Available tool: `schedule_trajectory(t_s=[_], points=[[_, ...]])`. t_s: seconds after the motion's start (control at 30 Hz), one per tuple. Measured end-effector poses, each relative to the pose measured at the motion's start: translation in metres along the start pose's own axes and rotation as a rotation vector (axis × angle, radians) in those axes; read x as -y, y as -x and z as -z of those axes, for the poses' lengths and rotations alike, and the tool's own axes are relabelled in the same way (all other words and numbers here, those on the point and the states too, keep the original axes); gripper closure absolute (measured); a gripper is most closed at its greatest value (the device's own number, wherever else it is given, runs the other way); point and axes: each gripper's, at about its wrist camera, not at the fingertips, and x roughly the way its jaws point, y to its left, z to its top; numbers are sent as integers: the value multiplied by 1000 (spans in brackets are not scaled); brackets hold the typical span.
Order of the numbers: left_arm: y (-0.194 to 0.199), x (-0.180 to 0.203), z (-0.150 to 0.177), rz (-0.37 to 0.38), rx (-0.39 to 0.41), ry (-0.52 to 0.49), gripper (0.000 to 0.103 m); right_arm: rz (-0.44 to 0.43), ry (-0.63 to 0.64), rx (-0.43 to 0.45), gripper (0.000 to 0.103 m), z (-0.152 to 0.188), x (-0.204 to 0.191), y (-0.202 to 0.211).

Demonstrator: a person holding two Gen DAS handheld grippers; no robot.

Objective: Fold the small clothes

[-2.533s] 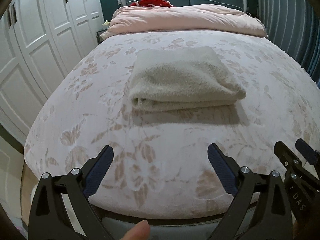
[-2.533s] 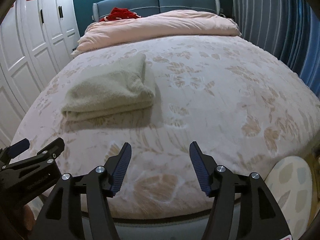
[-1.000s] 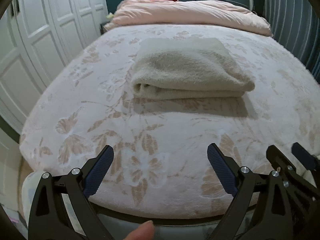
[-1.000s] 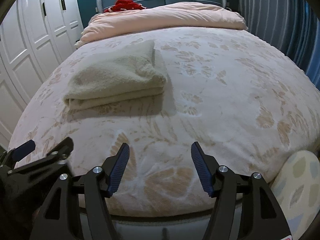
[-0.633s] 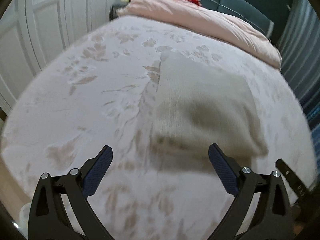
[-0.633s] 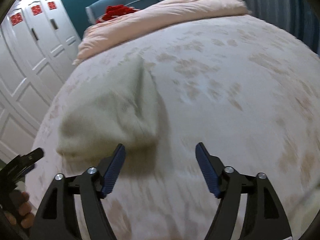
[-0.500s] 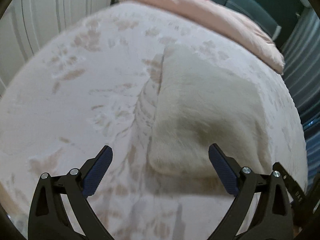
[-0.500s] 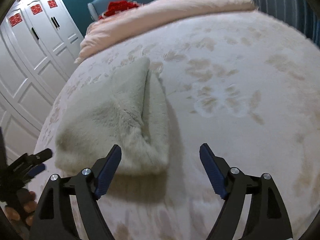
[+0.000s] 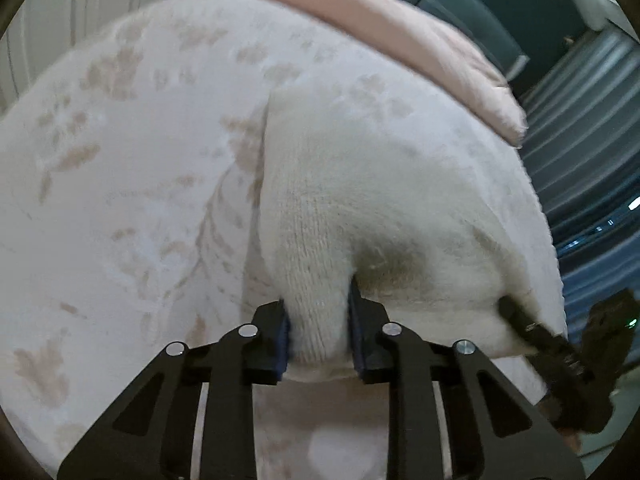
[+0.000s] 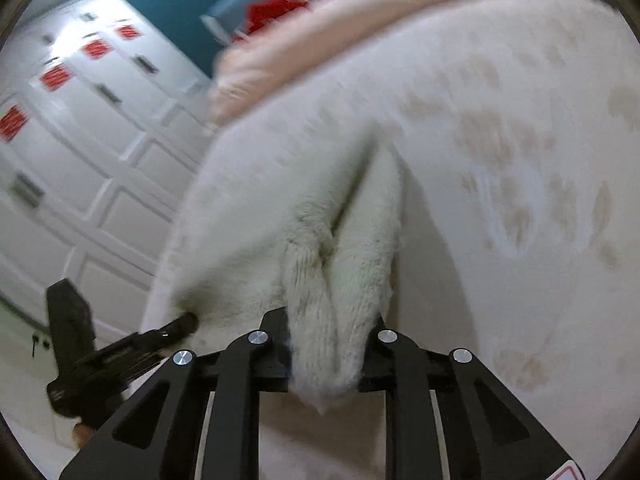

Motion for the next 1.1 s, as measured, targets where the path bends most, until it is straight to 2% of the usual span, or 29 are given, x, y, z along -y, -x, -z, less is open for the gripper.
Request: schedule_trajectory(t_s=[0.1,0.2,0.23,0.3,0.33,0.4,0.43,0.47,0.5,0.53,0.6,0.7,0.77,0.8,0.83,0.93,1.03,1.1], points=[[29,1,24,46,-13,-2,80,31,53,-44,85,33,0,21],[16,-7,69,15,-99,15,80,125,27,-186,82,92,35,0],[8,-10,83,-2,-125,20,78,129,4,-202,77,101,43,-3],[5,-19,105,-16,-91,46,72,103,-48,-149,74,110,50,8],[10,-19,106,-1,-73,56,69,121,-34,-126,64,104,44,16],[25,-16,96,20,-40,75,65,151,26,-82,53,89,30,24],[30,-14,87,27,-21,73,55,149,45,-67,43,83,25,24],[35,-10,75,35,2,57,46,146,63,-46,37,72,19,22],[37,-6,65,31,22,45,27,143,65,-41,27,66,17,19],[38,-4,58,22,33,43,15,136,63,-39,25,59,16,12],[28,-1,40,24,40,41,10,147,31,-65,25,48,27,-10],[-13,-9,28,-2,-63,64,11,127,-70,-143,22,36,48,-51],[-37,-9,30,13,-122,81,23,68,-126,-162,37,36,54,-62],[-41,-9,30,24,-134,87,32,31,-149,-160,58,33,54,-60],[-40,-6,29,20,-125,89,43,21,-143,-147,68,30,46,-53],[-17,12,26,25,-86,35,57,-12,-58,-72,76,18,20,-17],[22,36,27,61,-31,-38,57,-18,28,18,76,13,-8,33],[43,45,34,82,-1,-70,56,5,49,20,74,20,-5,48]])
